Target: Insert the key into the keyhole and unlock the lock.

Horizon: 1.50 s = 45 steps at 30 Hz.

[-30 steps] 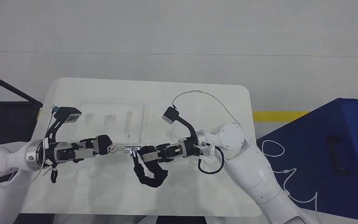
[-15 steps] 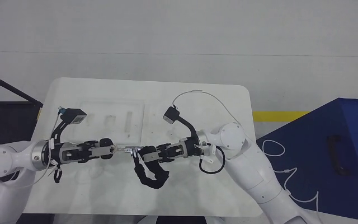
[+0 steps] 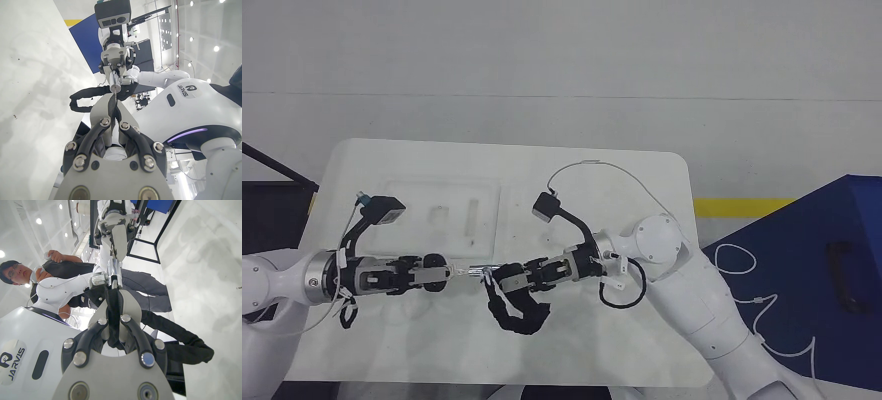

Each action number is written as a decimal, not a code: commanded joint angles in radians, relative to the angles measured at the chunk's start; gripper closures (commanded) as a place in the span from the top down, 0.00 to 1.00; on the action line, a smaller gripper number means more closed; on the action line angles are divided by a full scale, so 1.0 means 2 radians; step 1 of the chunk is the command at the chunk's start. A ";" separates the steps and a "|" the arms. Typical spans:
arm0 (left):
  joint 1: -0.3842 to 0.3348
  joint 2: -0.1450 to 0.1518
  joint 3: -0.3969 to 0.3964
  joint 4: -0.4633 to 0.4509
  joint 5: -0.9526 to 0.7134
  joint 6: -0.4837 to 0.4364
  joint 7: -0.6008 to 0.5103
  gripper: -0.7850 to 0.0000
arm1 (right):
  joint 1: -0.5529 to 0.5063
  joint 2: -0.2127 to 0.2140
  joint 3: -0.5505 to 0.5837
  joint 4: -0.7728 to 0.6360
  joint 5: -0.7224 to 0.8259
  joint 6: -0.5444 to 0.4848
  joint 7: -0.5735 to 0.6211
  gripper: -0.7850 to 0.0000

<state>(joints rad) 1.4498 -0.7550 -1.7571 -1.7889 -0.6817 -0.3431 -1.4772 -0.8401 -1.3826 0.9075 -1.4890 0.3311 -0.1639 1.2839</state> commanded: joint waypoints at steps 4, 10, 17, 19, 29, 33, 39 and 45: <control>-0.003 0.001 0.005 -0.004 -0.001 0.009 -0.009 0.00 | 0.004 0.003 -0.001 -0.006 -0.005 0.006 0.012 0.00; -0.006 0.002 0.009 -0.008 -0.002 0.012 -0.012 0.00 | 0.004 0.004 0.000 -0.007 0.008 0.003 0.007 0.00; -0.006 0.002 0.009 -0.008 -0.002 0.012 -0.012 0.00 | 0.004 0.004 0.000 -0.007 0.008 0.003 0.007 0.00; -0.006 0.002 0.009 -0.008 -0.002 0.012 -0.012 0.00 | 0.004 0.004 0.000 -0.007 0.008 0.003 0.007 0.00; -0.006 0.002 0.009 -0.008 -0.002 0.012 -0.012 0.00 | 0.004 0.004 0.000 -0.007 0.008 0.003 0.007 0.00; -0.006 0.002 0.009 -0.008 -0.002 0.012 -0.012 0.00 | 0.004 0.004 0.000 -0.007 0.008 0.003 0.007 0.00; -0.006 0.002 0.009 -0.008 -0.002 0.012 -0.012 0.00 | 0.004 0.004 0.000 -0.007 0.008 0.003 0.007 0.00; -0.006 0.002 0.009 -0.008 -0.002 0.012 -0.012 0.00 | 0.004 0.004 0.000 -0.007 0.008 0.003 0.007 0.00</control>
<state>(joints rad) 1.4378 -0.7517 -1.7391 -1.8040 -0.6856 -0.3186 -1.5015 -0.8326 -1.3754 0.9068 -1.5029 0.3479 -0.1571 1.2978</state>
